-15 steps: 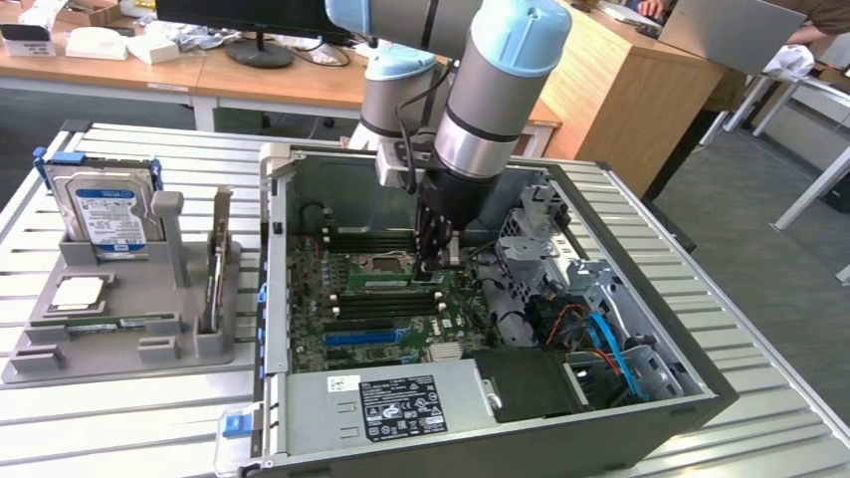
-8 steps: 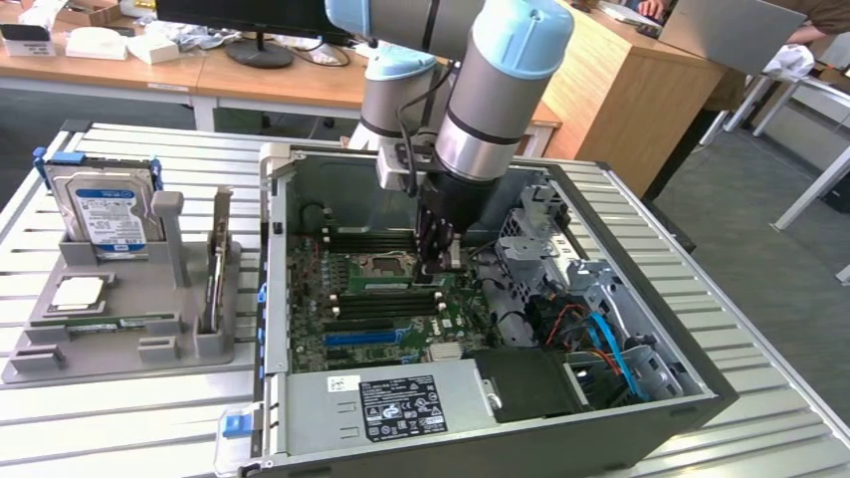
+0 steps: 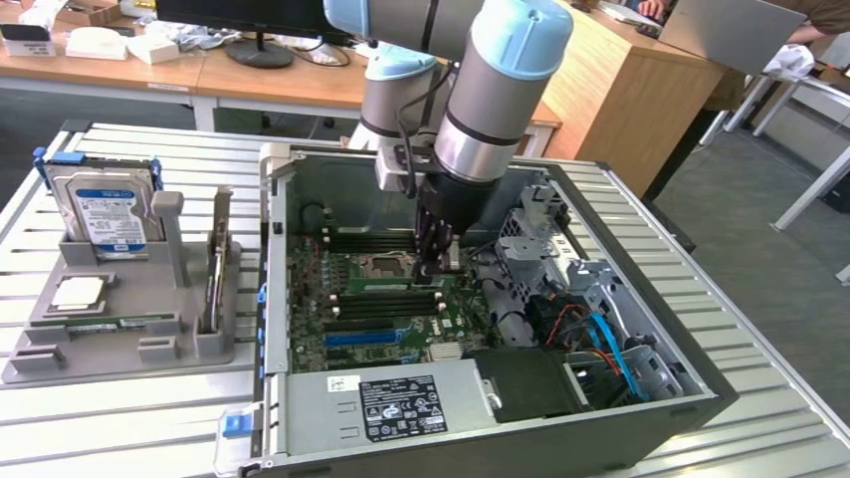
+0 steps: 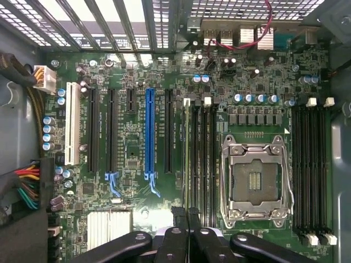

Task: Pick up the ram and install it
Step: 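Insert the ram into the slot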

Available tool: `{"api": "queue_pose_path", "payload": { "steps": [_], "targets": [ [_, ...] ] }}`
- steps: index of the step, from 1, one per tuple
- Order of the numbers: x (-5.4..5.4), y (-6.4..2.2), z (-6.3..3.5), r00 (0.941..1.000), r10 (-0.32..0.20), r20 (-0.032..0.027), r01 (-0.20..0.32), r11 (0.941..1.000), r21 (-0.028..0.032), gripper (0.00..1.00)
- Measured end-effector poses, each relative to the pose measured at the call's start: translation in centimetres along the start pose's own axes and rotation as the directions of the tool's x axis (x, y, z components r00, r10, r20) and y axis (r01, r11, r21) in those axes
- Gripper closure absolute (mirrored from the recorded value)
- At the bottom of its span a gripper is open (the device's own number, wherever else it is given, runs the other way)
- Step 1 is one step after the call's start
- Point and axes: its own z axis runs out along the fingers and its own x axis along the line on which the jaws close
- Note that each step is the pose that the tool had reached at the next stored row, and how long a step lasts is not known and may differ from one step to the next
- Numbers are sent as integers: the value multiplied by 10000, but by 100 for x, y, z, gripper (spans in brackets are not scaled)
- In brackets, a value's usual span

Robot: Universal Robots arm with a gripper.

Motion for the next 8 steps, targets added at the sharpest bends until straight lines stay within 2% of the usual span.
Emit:
{"api": "queue_pose_path", "payload": {
  "steps": [5, 8],
  "targets": [
    [0, 20, 2, 10000, 0, 1, 0, 10000, 17, 89],
    [2, 24, 29, 10000, -2, 0, 2, 10000, 60, 89]
  ]
}}
